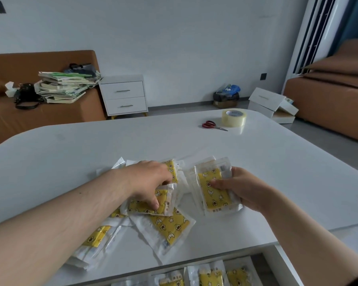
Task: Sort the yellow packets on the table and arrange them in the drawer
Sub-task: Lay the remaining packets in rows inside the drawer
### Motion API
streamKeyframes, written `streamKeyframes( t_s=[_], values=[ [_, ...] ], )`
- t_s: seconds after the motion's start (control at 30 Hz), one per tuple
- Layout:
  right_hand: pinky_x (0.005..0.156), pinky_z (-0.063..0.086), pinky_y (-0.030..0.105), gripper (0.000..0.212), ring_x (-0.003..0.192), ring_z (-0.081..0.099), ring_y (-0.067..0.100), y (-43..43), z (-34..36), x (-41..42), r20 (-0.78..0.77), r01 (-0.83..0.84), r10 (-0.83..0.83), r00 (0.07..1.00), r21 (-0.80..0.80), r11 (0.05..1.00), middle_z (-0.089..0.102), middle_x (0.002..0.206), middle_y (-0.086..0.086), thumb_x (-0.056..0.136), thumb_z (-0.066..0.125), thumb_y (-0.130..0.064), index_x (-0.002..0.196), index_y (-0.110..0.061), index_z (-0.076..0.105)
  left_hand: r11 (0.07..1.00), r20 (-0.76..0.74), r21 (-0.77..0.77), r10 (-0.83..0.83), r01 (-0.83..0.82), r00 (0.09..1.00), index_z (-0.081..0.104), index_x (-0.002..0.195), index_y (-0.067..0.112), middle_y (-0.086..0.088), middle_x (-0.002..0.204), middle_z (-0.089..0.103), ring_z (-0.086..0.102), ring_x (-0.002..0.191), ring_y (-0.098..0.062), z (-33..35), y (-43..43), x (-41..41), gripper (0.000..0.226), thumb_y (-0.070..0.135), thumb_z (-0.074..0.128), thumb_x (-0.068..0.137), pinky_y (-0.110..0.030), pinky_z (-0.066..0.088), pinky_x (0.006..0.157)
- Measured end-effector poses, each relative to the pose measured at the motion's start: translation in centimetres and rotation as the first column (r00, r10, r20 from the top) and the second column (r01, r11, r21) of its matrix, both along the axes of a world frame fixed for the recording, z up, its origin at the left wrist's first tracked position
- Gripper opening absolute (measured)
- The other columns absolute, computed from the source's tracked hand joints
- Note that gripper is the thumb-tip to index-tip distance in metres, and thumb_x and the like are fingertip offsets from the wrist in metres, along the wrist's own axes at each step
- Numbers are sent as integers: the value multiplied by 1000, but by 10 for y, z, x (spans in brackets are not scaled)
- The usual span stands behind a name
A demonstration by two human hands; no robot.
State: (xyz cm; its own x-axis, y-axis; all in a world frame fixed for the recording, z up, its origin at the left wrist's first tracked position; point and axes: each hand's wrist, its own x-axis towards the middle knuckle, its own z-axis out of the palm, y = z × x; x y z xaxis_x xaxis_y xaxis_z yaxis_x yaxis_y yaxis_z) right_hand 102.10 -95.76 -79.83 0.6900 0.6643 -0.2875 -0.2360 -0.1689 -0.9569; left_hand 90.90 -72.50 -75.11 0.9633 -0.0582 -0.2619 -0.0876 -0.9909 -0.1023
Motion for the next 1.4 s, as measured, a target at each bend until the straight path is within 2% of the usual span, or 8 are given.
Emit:
streamKeyframes(
  t_s=[0.13,0.33,0.63,0.87,1.1,1.2,1.33,1.4],
  values=[
    [90,55,56,27,99,72,37,1,-2,0,-5,17,-17,1000,0,1000,74,107,21,85,70,-2,112,2,67,988,73,95,-131,124,989,50,95,29,11,119,41,35,118,-13,1,-6,-9,39,46,78,74,-27,30,97],
    [91,54,57,26,98,72,37,3,-3,1,3,33,-33,999,-23,999,74,106,20,84,72,-3,109,1,68,989,30,-22,-145,146,989,34,67,31,15,77,44,46,82,-9,1,-22,-17,44,26,78,75,-29,37,67],
    [87,57,53,24,96,73,34,3,-3,0,25,18,-17,1000,-28,999,75,104,17,85,71,-4,109,-4,69,982,-105,-44,-186,182,977,55,104,31,15,99,44,33,100,-8,-7,-28,-22,35,38,77,78,-28,33,84],
    [87,57,53,22,96,73,34,3,-2,0,24,20,-19,1000,-28,999,75,103,17,85,71,-5,107,-3,69,986,-139,48,-149,157,979,42,84,31,9,103,45,35,98,-11,7,-35,-19,42,45,80,71,-24,30,81],
    [80,61,48,23,95,73,34,2,0,-2,12,33,-33,999,-7,999,75,103,18,85,70,-5,109,-2,68,948,-81,-279,134,-152,988,57,85,21,-1,89,63,54,72,-12,10,-21,-27,32,28,84,68,-29,45,59],
    [80,60,49,28,95,73,35,1,3,-3,-10,60,-59,998,25,998,75,104,20,84,70,-4,111,0,67,682,-52,-659,377,-316,925,66,86,18,2,78,70,66,69,-11,13,-10,-39,33,21,90,64,-30,56,63],
    [76,61,48,30,94,73,36,0,16,-11,-95,118,-109,989,91,989,74,106,21,87,67,-5,116,1,64,-285,-386,-914,382,-290,840,75,97,7,-20,97,74,73,84,-33,9,-3,-70,76,24,101,28,-47,60,69],
    [71,61,47,27,89,74,35,0,29,-22,-137,129,-112,984,123,984,74,104,20,89,64,-5,116,1,64,-507,-426,-839,387,-197,818,78,90,9,-19,94,74,74,78,-31,7,-8,-88,77,25,102,19,-45,60,61]
  ],
)
